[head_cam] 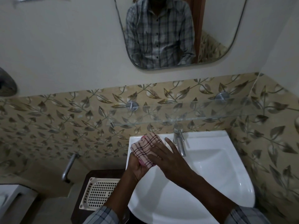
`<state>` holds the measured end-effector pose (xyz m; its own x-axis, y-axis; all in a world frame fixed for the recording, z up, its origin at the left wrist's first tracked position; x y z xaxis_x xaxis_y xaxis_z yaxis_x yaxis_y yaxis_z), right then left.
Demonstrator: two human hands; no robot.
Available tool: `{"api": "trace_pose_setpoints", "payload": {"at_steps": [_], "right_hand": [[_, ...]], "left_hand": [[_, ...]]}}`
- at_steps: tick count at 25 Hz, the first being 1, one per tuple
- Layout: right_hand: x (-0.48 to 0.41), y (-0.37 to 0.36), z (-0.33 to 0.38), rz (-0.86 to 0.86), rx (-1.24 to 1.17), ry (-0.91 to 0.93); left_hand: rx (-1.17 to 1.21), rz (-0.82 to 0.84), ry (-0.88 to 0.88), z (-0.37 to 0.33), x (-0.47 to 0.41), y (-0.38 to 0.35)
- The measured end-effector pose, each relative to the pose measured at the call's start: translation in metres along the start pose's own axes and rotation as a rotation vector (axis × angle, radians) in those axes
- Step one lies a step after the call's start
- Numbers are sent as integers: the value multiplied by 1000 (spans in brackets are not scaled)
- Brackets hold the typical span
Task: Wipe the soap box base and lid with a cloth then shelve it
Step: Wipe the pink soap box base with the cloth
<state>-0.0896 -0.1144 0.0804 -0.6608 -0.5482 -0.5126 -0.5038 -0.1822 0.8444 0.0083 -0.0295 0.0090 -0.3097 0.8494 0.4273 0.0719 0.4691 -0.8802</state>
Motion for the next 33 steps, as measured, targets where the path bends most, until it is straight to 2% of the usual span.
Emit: {"api": "trace_pose_setpoints", "payload": {"at_steps": [2,4,6,9,11,13,14,15,17,19,21,22,24,25,27,30,33], "right_hand": [[-2,0,-6,89,-200,-182],[-5,-4,-10,139,-563,-587],[-9,-3,-15,-45,-734,-897],[2,-13,-27,-310,-970,-1062],[28,-29,-39,-591,-1112,-1311],[52,-52,-42,-942,-1445,-1646],[55,-57,-38,-1038,-1636,-1694],[54,-57,-37,-1060,-1771,-1671],[55,-51,-44,-974,-1732,-1545],[52,-32,-55,-836,-1341,-1347],[40,-14,-57,-615,-914,-1027],[27,-13,-52,-482,-799,-827],[13,-27,-30,-115,-712,-457],[13,-31,-27,-76,-677,-381],[19,-34,-40,-123,-633,-351],[15,-31,-38,-119,-600,-189],[10,-29,-38,-246,-704,-382]], "left_hand": [[-126,-88,-38,-2,2,-4],[-282,-161,-127,1,4,-10],[-493,-290,-222,4,5,-14],[-620,-399,-191,1,2,-26],[-621,-428,-141,-8,3,-28],[-530,-446,-93,-16,4,-23],[-459,-443,-70,-19,4,-19],[-383,-419,-41,-20,4,-16],[-255,-375,29,-19,3,-10],[-223,-343,135,-13,2,-5],[-227,-282,223,-6,1,-4],[-224,-251,230,-4,0,-6],[-235,-179,232,1,0,-15],[-249,-153,238,3,0,-20],[-246,-141,236,2,1,-28],[-229,-114,243,2,2,-29],[-205,-152,219,1,4,-24]]}}
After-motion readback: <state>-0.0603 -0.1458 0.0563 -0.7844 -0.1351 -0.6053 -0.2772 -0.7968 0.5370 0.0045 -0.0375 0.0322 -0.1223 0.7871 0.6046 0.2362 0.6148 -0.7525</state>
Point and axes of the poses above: each hand's wrist, its own x-axis away from the middle knuckle, its own y-axis out of the back of the hand, z = x × y, the point moved 5 cm from there along -x, towards the middle knuckle, and after that the axes turned 14 degrees about y, right-handed, at the moved point
